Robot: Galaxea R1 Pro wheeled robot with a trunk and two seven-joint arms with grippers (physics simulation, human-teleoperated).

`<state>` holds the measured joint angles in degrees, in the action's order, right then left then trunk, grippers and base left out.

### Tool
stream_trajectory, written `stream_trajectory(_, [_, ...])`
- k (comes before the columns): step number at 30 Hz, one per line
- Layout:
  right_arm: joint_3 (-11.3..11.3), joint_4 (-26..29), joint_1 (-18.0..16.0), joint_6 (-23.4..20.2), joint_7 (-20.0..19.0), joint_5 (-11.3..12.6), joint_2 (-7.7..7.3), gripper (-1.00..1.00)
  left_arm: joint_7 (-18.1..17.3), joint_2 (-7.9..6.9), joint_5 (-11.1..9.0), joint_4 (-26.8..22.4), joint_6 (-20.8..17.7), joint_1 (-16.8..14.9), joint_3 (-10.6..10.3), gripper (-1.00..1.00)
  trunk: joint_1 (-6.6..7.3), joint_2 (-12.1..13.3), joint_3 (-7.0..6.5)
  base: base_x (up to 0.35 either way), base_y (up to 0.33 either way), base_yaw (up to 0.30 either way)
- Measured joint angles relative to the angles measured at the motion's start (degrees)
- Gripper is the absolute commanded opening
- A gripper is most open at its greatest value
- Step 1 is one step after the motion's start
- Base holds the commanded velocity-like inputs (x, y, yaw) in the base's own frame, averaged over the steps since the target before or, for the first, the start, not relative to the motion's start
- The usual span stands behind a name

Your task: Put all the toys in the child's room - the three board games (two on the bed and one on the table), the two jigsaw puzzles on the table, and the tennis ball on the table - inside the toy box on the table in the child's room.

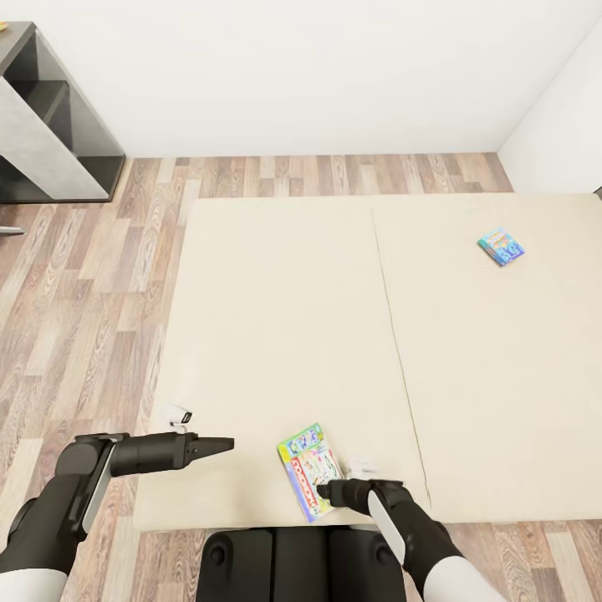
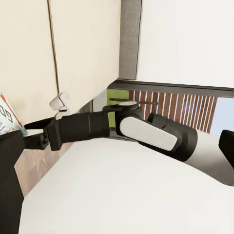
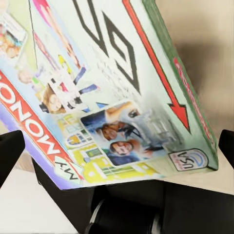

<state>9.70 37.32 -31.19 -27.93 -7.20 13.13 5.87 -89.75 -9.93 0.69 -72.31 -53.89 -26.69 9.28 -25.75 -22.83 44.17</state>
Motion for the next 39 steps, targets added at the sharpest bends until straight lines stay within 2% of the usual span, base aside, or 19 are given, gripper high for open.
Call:
stream_trajectory(2, [1.56, 0.02, 0.00, 0.00, 0.00, 0.02, 0.46, 1.00, 0.00, 0.01, 0.01, 0.00, 0.00, -0.01, -0.03, 1.00, 0.00, 0.00, 0.00, 0.000, 0.000, 0.000])
stream_trajectory(8, [2.65, 0.04, 0.00, 0.00, 0.01, 0.08, 1.10, 1.00, 0.00, 0.01, 0.02, 0.00, 0.00, -0.01, -0.05, 1.00, 0.00, 0.00, 0.00, 0.000, 0.000, 0.000])
stream_trajectory(39, [2.75, 0.11, 0.00, 0.00, 0.01, 0.12, 1.17, 1.00, 0.00, -0.01, 0.02, 0.00, 0.00, 0.00, 0.03, 1.00, 0.00, 0.00, 0.00, 0.000, 0.000, 0.000])
